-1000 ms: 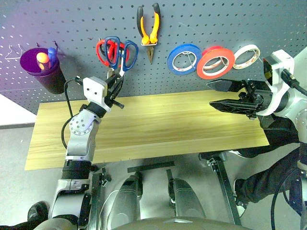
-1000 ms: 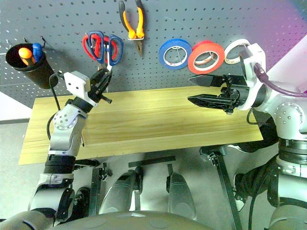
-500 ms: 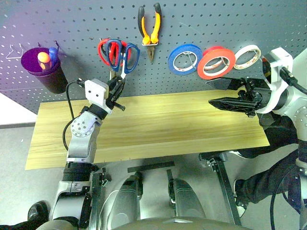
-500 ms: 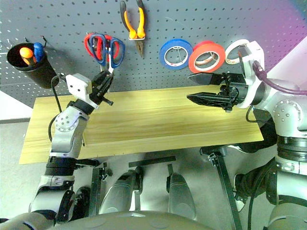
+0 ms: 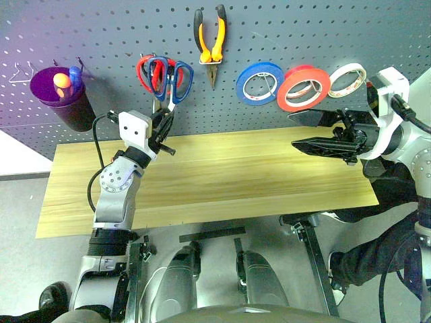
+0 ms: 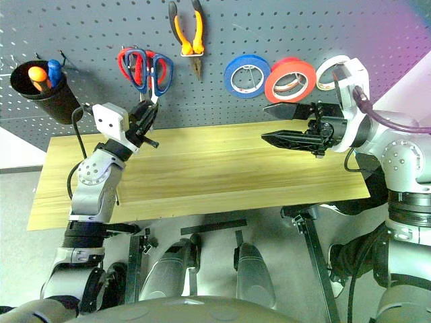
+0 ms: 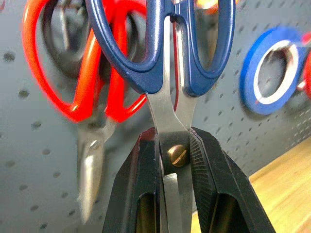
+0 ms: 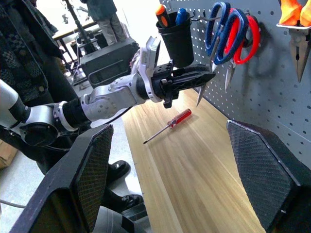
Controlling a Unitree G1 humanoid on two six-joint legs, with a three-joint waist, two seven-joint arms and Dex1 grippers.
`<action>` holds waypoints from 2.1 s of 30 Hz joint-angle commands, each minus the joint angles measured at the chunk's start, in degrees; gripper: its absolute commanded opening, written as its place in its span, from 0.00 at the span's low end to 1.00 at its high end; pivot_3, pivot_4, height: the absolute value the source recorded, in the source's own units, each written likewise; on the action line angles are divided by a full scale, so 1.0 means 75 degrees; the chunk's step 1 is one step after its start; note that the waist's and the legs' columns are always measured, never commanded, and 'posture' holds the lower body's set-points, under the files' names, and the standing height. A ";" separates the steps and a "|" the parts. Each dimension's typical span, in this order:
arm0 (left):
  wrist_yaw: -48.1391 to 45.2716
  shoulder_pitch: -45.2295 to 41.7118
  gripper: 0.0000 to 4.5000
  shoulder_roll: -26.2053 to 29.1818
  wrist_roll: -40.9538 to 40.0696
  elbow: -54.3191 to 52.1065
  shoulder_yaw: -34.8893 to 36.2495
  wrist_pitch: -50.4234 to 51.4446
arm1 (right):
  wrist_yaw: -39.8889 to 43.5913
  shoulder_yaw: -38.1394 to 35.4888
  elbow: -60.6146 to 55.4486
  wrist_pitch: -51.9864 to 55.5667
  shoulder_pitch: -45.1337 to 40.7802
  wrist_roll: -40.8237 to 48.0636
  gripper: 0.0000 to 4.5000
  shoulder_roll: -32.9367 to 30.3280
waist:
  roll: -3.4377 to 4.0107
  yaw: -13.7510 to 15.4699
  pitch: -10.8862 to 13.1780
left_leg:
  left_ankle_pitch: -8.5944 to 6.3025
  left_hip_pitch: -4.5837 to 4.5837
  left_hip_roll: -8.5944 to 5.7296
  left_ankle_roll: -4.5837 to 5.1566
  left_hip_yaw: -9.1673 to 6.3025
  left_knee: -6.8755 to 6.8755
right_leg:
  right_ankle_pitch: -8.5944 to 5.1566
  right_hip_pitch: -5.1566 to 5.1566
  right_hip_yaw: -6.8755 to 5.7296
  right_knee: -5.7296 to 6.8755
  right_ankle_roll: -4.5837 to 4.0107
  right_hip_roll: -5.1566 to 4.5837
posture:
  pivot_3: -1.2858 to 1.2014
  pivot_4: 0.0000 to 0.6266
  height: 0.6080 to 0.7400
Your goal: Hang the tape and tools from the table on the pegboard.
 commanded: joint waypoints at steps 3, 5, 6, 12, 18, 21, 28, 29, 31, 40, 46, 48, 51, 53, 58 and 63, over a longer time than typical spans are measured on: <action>0.0239 -0.0269 0.12 -0.0031 0.0263 0.0073 -0.0023 -0.0201 | 0.0022 -0.0124 -0.0147 -0.0084 -0.0015 0.0038 0.87 -0.0072 | 0.0000 0.0014 0.0000 | 0.0000 0.0000 0.0000 0.0000 0.0000 0.0000 | 0.0000 0.0000 0.0000 0.0000 0.0000 0.0001 | 0.46 0.36 1.00; 0.0174 -0.0327 0.12 -0.0056 0.0283 0.0074 -0.0063 -0.0421 | 0.0018 -0.0127 -0.0165 -0.0064 -0.0023 0.0050 0.87 -0.0079 | 0.0000 0.0014 0.0000 | 0.0000 0.0000 -0.0001 0.0001 0.0000 0.0000 | 0.0000 0.0001 0.0000 0.0000 0.0000 0.0000 | 0.47 0.36 1.00; 0.0098 -0.0333 0.12 -0.0046 0.0304 0.0055 -0.0110 -0.0550 | 0.0016 -0.0129 -0.0175 -0.0055 -0.0025 0.0059 0.87 -0.0077 | -0.0001 0.0006 0.0000 | 0.0000 0.0000 -0.0001 0.0000 0.0000 0.0002 | 0.0000 0.0001 0.0000 0.0000 0.0000 -0.0001 | 0.47 0.37 1.00; 0.0383 -0.0365 0.12 -0.0064 0.0284 -0.0133 -0.0008 -0.0005 | 0.0021 -0.0100 -0.0131 -0.0042 -0.0079 0.0067 0.87 -0.0049 | 0.0000 0.0001 -0.0001 | 0.0001 0.0000 0.0000 -0.0001 0.0001 0.0001 | 0.0001 -0.0001 0.0000 0.0002 0.0001 0.0001 | 0.47 0.37 1.00; 0.0057 -0.0204 0.12 -0.0056 0.0236 -0.0295 -0.0107 -0.0511 | 0.0035 -0.0004 -0.0046 -0.0109 -0.0180 0.0014 0.87 0.0019 | 0.0001 0.0006 -0.0001 | 0.0001 0.0000 -0.0001 -0.0001 0.0001 0.0001 | 0.0001 -0.0001 0.0000 0.0002 0.0001 0.0001 | 0.47 0.36 1.00; 0.0377 -0.0091 0.12 -0.0088 0.0294 -0.0302 0.0076 -0.0110 | 0.0040 0.0012 -0.0018 -0.0104 -0.0201 0.0014 0.87 0.0031 | 0.0000 0.0018 -0.0001 | 0.0001 0.0000 -0.0001 -0.0001 0.0002 0.0001 | 0.0001 -0.0001 0.0000 0.0001 0.0001 -0.0002 | 0.47 0.37 1.00; 0.0313 -0.0235 0.12 -0.0049 0.0370 -0.0113 0.0000 -0.0099 | 0.0041 0.0010 -0.0047 -0.0087 -0.0192 0.0025 0.87 0.0061 | 0.0000 0.0012 -0.0001 | 0.0001 0.0000 -0.0001 -0.0001 0.0001 0.0001 | 0.0001 -0.0001 0.0000 0.0002 0.0001 0.0000 | 0.47 0.37 1.00; 0.0367 -0.0260 0.12 -0.0041 0.0451 -0.0100 0.0004 -0.0245 | 0.0038 0.0000 -0.0042 -0.0091 -0.0190 0.0025 0.87 0.0069 | 0.0000 0.0012 -0.0001 | 0.0001 -0.0001 -0.0001 -0.0001 0.0001 0.0001 | 0.0001 -0.0001 0.0000 0.0002 0.0001 0.0000 | 0.47 0.37 1.00; 0.0166 -0.0176 0.12 -0.0032 0.0443 -0.0214 -0.0089 -0.0549 | 0.0007 -0.0022 -0.0051 -0.0097 -0.0186 0.0037 0.87 0.0102 | 0.0001 0.0011 -0.0001 | 0.0000 0.0000 -0.0001 0.0000 0.0001 0.0001 | 0.0001 -0.0001 0.0000 0.0002 0.0001 -0.0001 | 0.47 0.37 1.00; 0.0201 -0.0359 0.12 -0.0075 0.0424 0.0041 -0.0042 -0.0470 | -0.0010 -0.0016 -0.0075 -0.0108 -0.0178 0.0024 0.87 0.0166 | 0.0001 0.0015 -0.0002 | 0.0000 0.0000 -0.0001 0.0001 0.0001 0.0001 | 0.0001 0.0000 0.0000 0.0002 0.0001 0.0000 | 0.47 0.37 1.00; 0.0390 -0.0493 0.12 -0.0030 0.0565 0.0334 0.0021 -0.0193 | 0.0006 -0.0025 -0.0033 -0.0135 -0.0212 -0.0002 0.87 0.0172 | 0.0001 0.0009 -0.0002 | 0.0000 0.0000 -0.0001 0.0000 0.0001 0.0001 | 0.0001 0.0000 0.0000 0.0002 0.0001 0.0000 | 0.47 0.38 1.00; 0.0397 -0.0540 0.12 -0.0027 0.0570 0.0433 0.0005 -0.0209 | 0.0009 -0.0032 -0.0024 -0.0146 -0.0213 -0.0011 0.87 0.0172 | 0.0001 0.0016 -0.0002 | 0.0000 0.0000 -0.0001 0.0000 0.0001 0.0001 | 0.0001 -0.0001 0.0000 0.0002 0.0001 0.0000 | 0.47 0.38 1.00; 0.0074 -0.0460 0.12 -0.0093 0.0263 0.0195 0.0000 -0.0623 | 0.0004 -0.0027 -0.0005 -0.0149 -0.0222 -0.0021 0.87 0.0178 | 0.0001 0.0013 -0.0002 | 0.0000 0.0000 -0.0001 0.0000 0.0001 0.0001 | 0.0001 0.0000 0.0000 0.0002 0.0001 -0.0001 | 0.47 0.38 1.00; -0.0069 -0.0347 0.12 -0.0062 0.0208 0.0042 -0.0063 -0.0553 | 0.0004 -0.0009 -0.0002 -0.0151 -0.0231 -0.0028 0.87 0.0186 | 0.0001 0.0017 -0.0001 | 0.0000 0.0000 -0.0001 -0.0001 0.0002 0.0001 | 0.0001 -0.0001 0.0000 0.0002 0.0001 -0.0002 | 0.47 0.38 1.00; 0.0249 -0.0431 0.12 -0.0061 0.0310 0.0111 0.0034 -0.0135 | 0.0001 -0.0006 0.0011 -0.0161 -0.0192 -0.0028 0.87 0.0214 | 0.0001 0.0007 -0.0002 | 0.0000 0.0000 -0.0001 0.0001 0.0001 0.0001 | 0.0001 0.0000 0.0000 0.0002 0.0001 -0.0001 | 0.47 0.38 1.00; -0.0195 -0.0375 0.12 -0.0158 -0.0077 -0.0113 -0.0071 -0.0321 | 0.0005 0.0012 0.0031 -0.0184 -0.0201 -0.0040 0.87 0.0219 | 0.0002 0.0020 -0.0002 | 0.0000 0.0000 -0.0001 0.0000 0.0001 0.0001 | 0.0001 -0.0001 0.0000 0.0002 0.0001 -0.0001 | 0.48 0.39 1.00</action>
